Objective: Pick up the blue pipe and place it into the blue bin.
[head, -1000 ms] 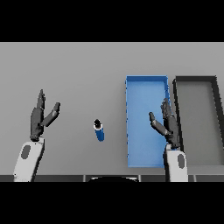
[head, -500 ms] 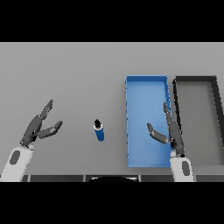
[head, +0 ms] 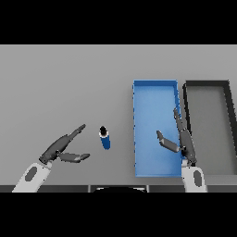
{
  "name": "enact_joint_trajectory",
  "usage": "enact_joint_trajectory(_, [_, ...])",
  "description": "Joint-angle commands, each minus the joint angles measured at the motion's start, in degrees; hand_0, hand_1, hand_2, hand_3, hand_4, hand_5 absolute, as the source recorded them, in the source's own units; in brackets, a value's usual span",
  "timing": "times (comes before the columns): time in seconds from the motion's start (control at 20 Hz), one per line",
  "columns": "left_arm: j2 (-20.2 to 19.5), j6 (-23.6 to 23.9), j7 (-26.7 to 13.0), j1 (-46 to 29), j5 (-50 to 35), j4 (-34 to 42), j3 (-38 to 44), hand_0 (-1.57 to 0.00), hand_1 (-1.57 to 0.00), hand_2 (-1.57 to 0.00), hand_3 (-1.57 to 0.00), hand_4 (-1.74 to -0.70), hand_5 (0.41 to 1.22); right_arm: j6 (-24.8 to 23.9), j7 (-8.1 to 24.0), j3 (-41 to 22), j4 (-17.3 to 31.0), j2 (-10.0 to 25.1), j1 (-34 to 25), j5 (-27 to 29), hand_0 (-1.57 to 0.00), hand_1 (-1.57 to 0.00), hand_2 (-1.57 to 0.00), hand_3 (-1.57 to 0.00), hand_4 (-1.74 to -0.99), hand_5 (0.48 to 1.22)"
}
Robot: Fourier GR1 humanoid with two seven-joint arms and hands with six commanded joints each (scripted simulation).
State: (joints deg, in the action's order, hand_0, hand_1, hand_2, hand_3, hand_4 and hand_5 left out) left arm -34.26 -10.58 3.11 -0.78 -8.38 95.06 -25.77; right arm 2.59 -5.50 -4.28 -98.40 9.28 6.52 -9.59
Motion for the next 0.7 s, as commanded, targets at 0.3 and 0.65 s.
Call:
enact_joint_trajectory(0.3, [8.3, 1.1, 0.3, 3.7, 3.5, -4.1, -4.4, 0.0, 0.0, 0.0, 0.0, -1.15, 0.459, 0.0, 0.0, -0.3, 0.0, -0.8, 0.9, 0.1, 0.0, 0.0, 0.0, 0.0, -1.214, 0.624])
enact_joint_trajectory(0.65, [16.1, 3.3, 1.0, 9.1, 7.0, -13.0, -6.1, 0.0, 0.0, 0.0, 0.0, -1.1, 0.448, 0.3, 0.0, 0.8, -0.3, 0.0, 1.2, 1.0, 0.0, 0.0, 0.0, 0.0, -1.215, 0.637])
